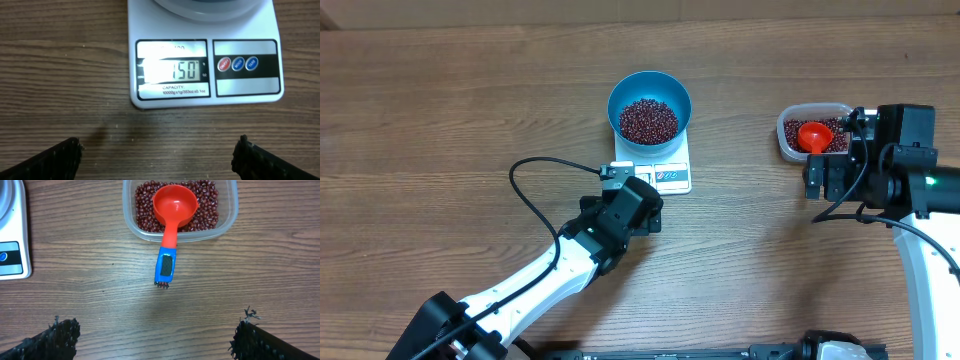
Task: Scoop item into bowl and weigh 150g on scale
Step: 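Move the left gripper forward over the scale display to read it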
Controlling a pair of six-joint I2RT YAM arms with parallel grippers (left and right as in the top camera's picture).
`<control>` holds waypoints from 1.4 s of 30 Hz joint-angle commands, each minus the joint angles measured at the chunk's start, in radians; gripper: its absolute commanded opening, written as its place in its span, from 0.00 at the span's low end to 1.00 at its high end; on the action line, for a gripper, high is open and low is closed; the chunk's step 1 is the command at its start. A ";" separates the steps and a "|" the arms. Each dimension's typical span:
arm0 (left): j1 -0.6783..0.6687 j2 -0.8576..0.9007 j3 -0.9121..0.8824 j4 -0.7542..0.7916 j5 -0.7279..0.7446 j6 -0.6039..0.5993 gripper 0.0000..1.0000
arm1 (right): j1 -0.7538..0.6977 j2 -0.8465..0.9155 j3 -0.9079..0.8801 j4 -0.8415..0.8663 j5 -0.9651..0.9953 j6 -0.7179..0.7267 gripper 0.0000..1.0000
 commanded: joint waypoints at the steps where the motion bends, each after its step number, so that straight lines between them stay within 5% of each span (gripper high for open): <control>1: 0.005 0.004 -0.006 0.005 0.005 -0.009 1.00 | 0.004 0.002 0.026 0.004 0.010 -0.007 1.00; 14: 0.005 0.007 -0.006 0.087 0.091 0.100 1.00 | 0.004 0.002 0.026 0.004 0.010 -0.007 1.00; 42: 0.005 0.032 -0.006 0.096 0.091 0.094 0.99 | 0.004 0.002 0.026 0.004 0.010 -0.007 1.00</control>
